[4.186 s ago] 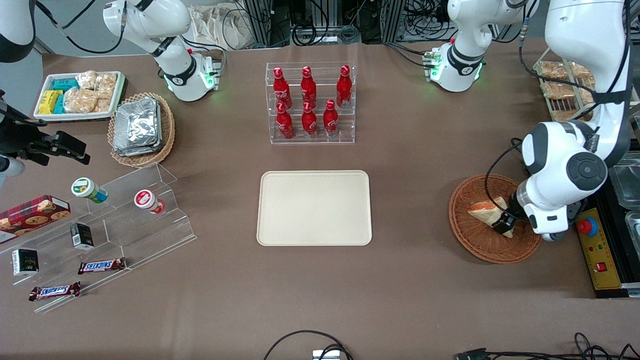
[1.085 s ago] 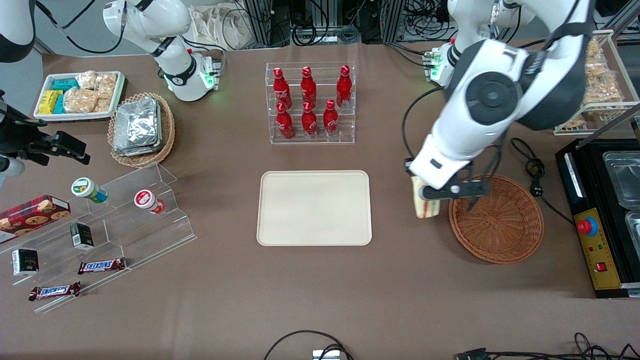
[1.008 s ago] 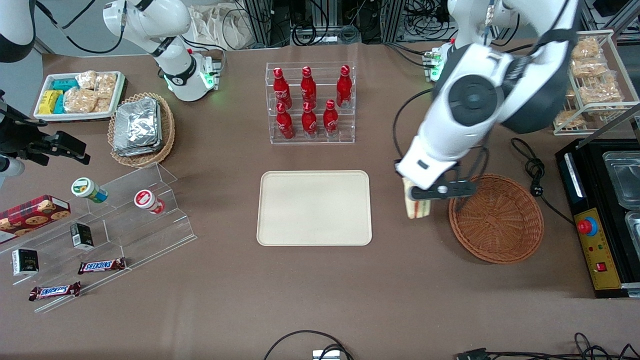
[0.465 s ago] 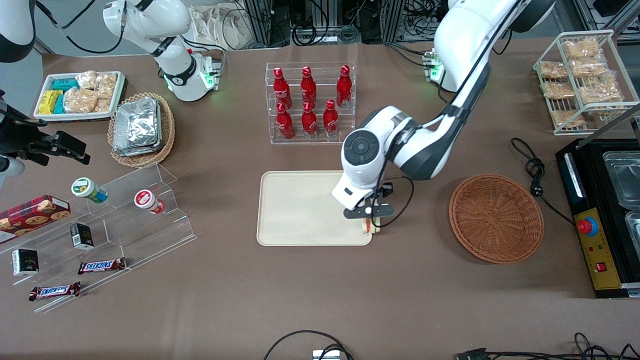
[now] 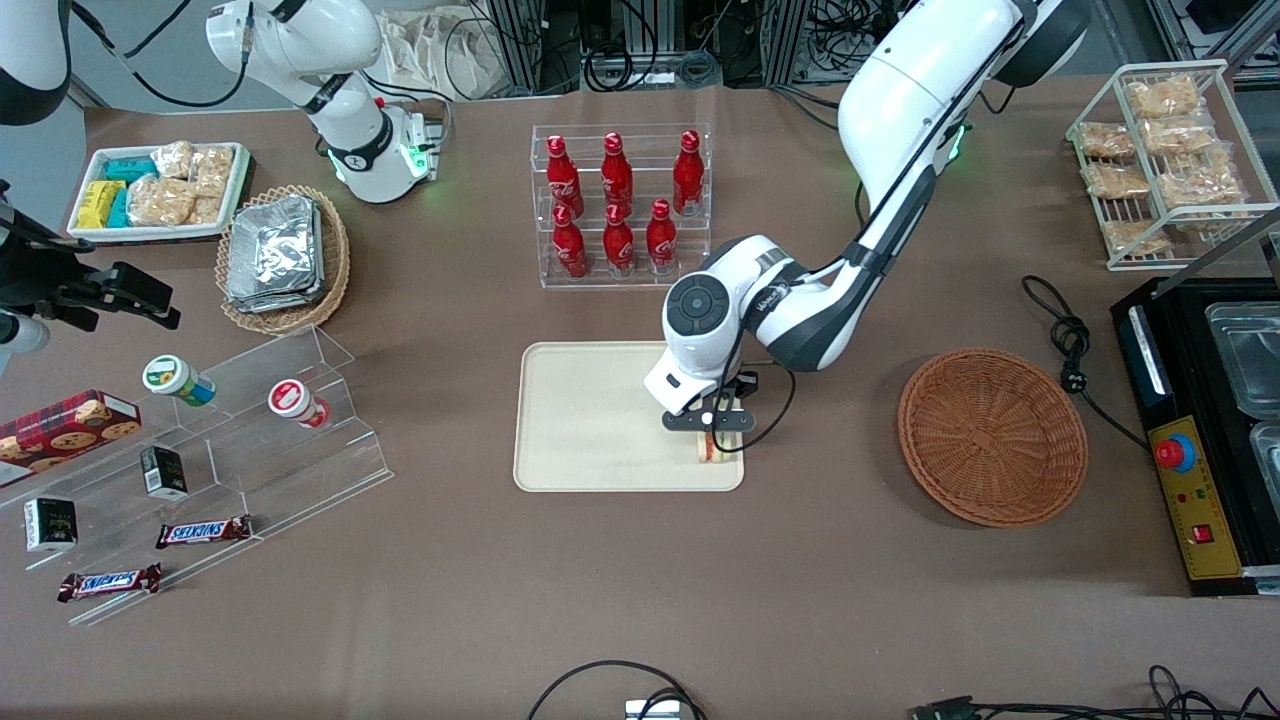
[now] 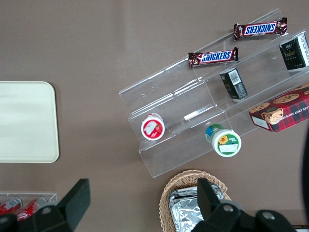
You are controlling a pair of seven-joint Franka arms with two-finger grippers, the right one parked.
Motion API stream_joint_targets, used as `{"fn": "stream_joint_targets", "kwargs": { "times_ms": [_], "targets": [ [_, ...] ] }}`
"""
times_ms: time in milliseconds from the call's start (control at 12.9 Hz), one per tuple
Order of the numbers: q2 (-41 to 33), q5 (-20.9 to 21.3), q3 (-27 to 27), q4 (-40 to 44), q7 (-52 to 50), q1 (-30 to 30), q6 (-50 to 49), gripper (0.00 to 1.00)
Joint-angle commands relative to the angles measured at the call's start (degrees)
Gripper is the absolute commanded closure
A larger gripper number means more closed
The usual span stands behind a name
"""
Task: Place sandwich from basket to tray
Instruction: 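Lower the sandwich onto the cream tray and open the left gripper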
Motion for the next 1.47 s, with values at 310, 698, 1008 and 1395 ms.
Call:
{"fn": "stream_joint_targets", "kwargs": {
  "times_ms": [310,698,1008,1395],
  "targets": [
    [2.01,2.12,0.06,-0.3,-1.59,-0.54,4.13,1.0],
    [1.75,2.04,0.06,-0.48,-2.65,-0.63,4.13,0.0],
    [0.26,1.42,0.15,-0.04,-1.69,-0.45,3.96,0.0],
    [-5.71,-0.85,0.15,-0.56,-1.33,2.09,3.0,0.0]
  ]
}}
